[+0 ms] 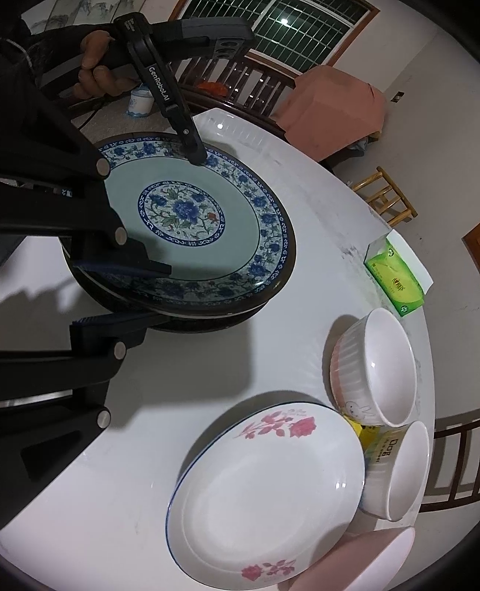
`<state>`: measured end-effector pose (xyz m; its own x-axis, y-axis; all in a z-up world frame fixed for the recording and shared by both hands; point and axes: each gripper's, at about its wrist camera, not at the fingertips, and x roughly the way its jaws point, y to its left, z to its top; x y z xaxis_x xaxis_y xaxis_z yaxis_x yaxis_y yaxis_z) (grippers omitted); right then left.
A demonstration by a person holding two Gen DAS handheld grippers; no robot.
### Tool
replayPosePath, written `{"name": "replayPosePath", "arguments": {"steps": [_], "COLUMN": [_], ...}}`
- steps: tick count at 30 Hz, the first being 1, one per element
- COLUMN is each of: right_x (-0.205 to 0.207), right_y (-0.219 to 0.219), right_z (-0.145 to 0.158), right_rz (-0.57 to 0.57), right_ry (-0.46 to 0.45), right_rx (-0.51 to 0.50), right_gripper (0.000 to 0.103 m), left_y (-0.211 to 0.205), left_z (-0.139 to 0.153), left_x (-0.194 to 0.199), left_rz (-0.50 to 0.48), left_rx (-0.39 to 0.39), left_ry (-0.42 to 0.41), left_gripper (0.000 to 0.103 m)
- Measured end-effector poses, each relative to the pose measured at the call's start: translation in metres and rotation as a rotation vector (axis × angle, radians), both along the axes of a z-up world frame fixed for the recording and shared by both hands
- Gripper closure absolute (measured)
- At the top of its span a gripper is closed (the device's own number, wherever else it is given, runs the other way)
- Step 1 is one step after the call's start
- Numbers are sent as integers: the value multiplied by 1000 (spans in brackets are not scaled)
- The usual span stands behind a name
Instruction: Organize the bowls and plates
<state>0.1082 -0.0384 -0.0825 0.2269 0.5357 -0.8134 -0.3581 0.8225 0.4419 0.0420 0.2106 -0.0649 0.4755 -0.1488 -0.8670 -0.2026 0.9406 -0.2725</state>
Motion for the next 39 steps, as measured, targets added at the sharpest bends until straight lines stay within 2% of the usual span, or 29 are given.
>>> {"name": "replayPosePath", "arguments": {"steps": [8,14,20,26,30,34,39], "right_x": [0,-6,-8,-13,-16,-18,-21], "right_y": [10,18,22,28,28,25,18], "right_z": [1,5,7,8,8,13,21], "right_rz": [11,35,55,79,77,74,51], "right_ry": [-22,-82,-103,-137,-165,-186,-224], "right_rx": [-37,-110,-139,-177,-217,-201,-186], "right_gripper": [83,82,81,73,67,67,67], "left_y": [1,-5,-3,-4,-7,-11,-23], "left_z": [-3,-6,-7,-5,1,9,25], "left_x": [2,3,3,1,1,1,2], "left_rz": [-3,-21,-16,-9,-2,11,9], "left_rx": [8,90,84,97,115,148,172], "left_ry": [6,10,10,2,-17,-43,-93], "left_gripper": [83,85,85,84,80,68,63]}}
